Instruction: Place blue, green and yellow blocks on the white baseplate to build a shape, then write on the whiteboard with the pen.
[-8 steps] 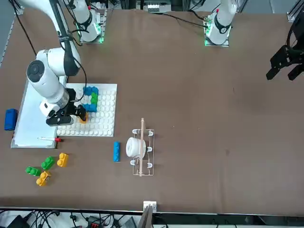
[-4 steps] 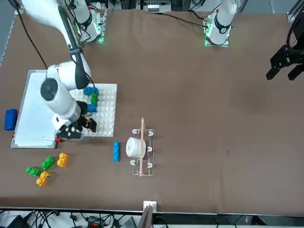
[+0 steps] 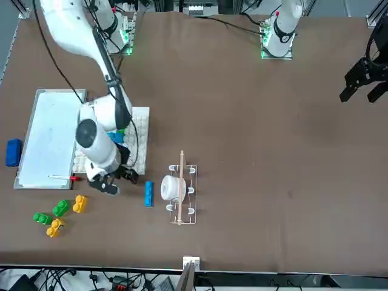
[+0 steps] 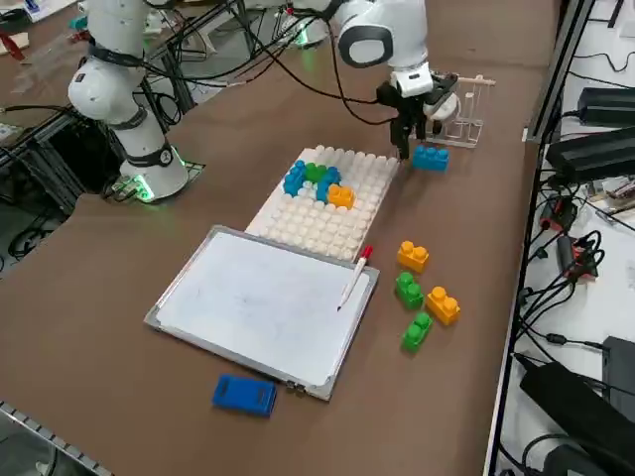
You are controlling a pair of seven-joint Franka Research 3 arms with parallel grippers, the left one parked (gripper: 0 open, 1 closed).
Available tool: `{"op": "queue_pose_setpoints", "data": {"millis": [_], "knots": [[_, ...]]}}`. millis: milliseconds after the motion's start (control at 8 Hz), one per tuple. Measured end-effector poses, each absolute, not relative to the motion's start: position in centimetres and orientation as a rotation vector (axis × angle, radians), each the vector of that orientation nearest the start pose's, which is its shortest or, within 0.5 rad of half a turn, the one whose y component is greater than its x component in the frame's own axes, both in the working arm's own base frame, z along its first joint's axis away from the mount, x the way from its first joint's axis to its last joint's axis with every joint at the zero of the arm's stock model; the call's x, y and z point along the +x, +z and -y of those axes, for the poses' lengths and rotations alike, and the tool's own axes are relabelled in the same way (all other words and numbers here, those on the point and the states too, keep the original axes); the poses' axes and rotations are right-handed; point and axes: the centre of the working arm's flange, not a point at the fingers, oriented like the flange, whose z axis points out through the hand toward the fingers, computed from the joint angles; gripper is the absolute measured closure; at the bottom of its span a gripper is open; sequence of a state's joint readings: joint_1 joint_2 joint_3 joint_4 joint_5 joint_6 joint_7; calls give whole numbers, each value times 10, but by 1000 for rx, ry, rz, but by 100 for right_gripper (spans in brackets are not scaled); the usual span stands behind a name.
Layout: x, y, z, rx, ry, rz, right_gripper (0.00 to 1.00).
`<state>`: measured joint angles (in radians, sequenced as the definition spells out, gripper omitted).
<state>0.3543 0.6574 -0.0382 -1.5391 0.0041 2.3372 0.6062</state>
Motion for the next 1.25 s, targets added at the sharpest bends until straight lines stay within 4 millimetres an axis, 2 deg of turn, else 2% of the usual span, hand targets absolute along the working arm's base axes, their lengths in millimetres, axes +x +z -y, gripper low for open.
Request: {"op": "queue_pose_setpoints", "data": {"millis": [250,375,625,1250], "knots": [[687,257,-259,-3055,-200,-455,0],[690,249,-267,-3054,-203,-454,0],[699,242,-274,-3050,-219,-445,0],[700,205,-287,-3048,-241,-416,3]]}}
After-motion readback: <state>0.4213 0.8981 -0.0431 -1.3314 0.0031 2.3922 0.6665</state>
